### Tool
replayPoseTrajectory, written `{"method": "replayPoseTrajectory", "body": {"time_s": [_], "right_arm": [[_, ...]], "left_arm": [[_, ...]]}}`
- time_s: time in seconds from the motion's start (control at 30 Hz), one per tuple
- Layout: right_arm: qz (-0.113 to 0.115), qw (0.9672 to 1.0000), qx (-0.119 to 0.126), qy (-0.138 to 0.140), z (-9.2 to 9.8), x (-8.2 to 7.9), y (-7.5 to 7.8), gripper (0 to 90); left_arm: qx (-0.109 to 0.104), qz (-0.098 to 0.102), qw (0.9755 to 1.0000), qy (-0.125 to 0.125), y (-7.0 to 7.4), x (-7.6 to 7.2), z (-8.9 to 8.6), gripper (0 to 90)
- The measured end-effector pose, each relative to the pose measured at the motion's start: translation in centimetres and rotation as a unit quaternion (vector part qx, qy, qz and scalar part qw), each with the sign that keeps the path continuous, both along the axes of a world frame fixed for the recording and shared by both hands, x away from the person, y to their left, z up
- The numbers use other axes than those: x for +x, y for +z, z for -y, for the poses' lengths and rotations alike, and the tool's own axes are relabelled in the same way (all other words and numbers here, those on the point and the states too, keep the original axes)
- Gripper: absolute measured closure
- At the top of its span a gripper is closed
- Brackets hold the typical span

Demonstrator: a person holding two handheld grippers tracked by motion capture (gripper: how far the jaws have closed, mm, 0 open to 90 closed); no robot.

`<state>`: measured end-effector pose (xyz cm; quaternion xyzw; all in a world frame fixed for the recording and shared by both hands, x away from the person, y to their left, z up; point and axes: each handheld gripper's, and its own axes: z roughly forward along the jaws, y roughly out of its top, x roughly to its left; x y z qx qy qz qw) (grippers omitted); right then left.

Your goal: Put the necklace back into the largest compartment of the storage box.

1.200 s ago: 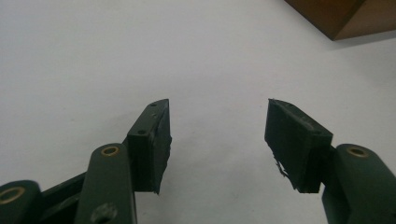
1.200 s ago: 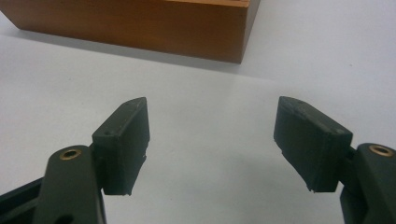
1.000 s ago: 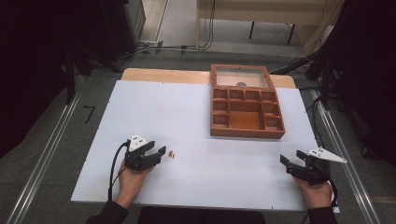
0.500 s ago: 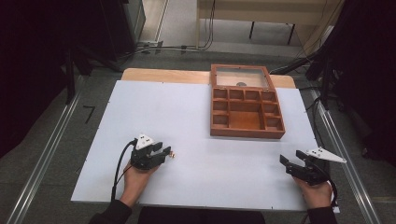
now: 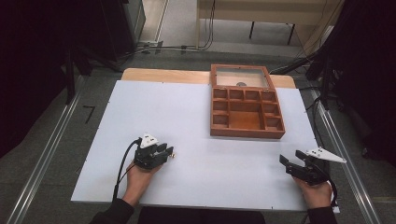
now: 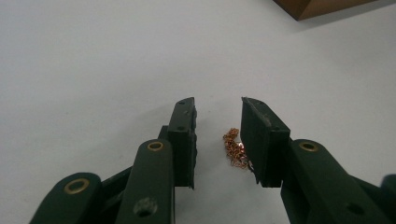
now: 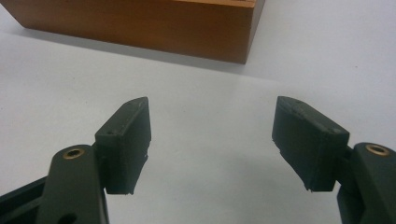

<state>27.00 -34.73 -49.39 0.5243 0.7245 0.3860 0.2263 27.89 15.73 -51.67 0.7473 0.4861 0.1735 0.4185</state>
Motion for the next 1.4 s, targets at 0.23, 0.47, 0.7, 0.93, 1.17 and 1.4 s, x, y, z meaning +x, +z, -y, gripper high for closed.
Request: {"method": "replayPoseTrajectory", "body": {"time_s": [0.23, 0.47, 0.7, 0.93, 1.17, 1.4], "right_arm": [[0.000, 1.0000, 0.000, 0.000, 0.0, 0.0, 0.0, 27.0], [0.000, 1.0000, 0.000, 0.000, 0.0, 0.0, 0.0, 27.4], [0.001, 1.0000, 0.000, 0.001, 0.0, 0.0, 0.0, 27.6], [0.001, 1.0000, 0.001, 0.001, 0.0, 0.0, 0.0, 27.7], [0.001, 1.0000, 0.000, 0.001, 0.0, 0.0, 0.0, 27.7], [0.001, 1.0000, 0.000, 0.001, 0.0, 0.0, 0.0, 27.6]], "left_arm": [[0.018, -0.001, 0.9998, -0.005, 0.0, 0.0, 0.4, 69.1], [0.039, 0.006, 0.9992, 0.000, -0.1, -0.1, 0.9, 76.8], [0.039, 0.002, 0.9992, -0.012, 0.0, -0.2, 1.0, 87.7], [0.019, -0.001, 0.9996, -0.023, 0.1, -0.3, 0.9, 88.7], [-0.002, 0.012, 0.9997, -0.023, 1.0, -0.6, 0.5, 88.7], [-0.021, 0.019, 0.9992, -0.026, 1.8, -0.6, 0.4, 88.7]]}}
